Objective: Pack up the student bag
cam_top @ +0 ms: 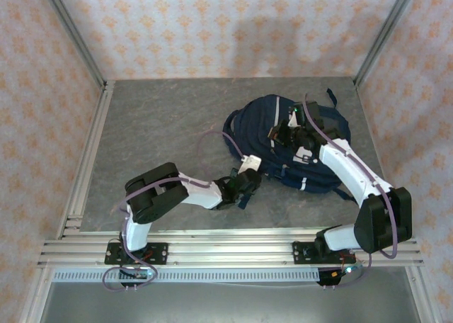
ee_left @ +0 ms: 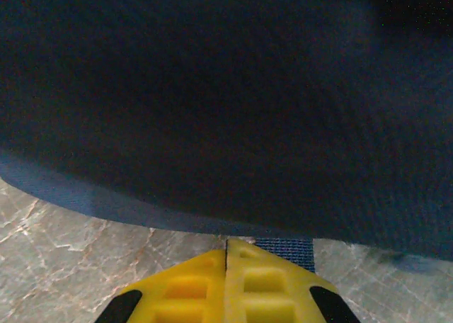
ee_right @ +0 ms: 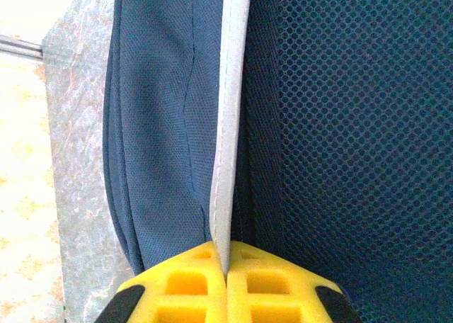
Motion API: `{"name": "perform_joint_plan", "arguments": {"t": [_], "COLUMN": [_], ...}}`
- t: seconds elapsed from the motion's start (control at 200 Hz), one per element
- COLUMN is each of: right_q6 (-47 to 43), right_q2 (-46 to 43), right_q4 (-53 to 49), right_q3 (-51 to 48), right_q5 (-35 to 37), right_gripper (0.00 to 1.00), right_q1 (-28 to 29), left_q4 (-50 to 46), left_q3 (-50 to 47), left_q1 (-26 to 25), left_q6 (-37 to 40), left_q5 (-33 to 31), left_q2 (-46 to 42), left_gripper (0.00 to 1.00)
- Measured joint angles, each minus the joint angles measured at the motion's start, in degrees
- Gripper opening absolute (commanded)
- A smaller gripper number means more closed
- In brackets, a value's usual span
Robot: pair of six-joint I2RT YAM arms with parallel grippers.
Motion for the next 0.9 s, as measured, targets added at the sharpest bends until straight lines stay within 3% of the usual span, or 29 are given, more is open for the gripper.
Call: {"name": "perform_joint_plan", "arguments": {"t": [0.175,0.365,0.575,0.736,0.901], "right_q6": [-1.8,-2.0,-0.6,1.1,2.7], "right_q2": [0.0,0.0,-1.0,-1.8,-2.0], "right_q4": [-1.3,-1.6,-1.6,-1.9,-1.9], "right_q3": [0.0,0.0,0.2,1.1,1.1], "right_q5": [0.8,0.7,0.1,-0.4,-0.9], "right_gripper": [0.00,0.00,0.00,0.00,0.00], "right_q1": [0.1,0.1,0.1,-0.1,-0.2], "left_q4": [-0.5,1.5,9.1,19.7,26.6], "left_q3": [-0.2,-1.8,-5.4,-7.1,-6.7], "left_q1": [0.5,0.1,-3.8,-8.4,-8.5], "left_q6": [0.0,0.5,8.6,15.4,18.4], "left_q5": [2.9,9.1,9.7,7.3,4.7], "left_q2": [-0.8,-1.6,-1.2,3.6,7.8], "left_gripper": [0.00,0.28,0.45,0.47,0.45]}}
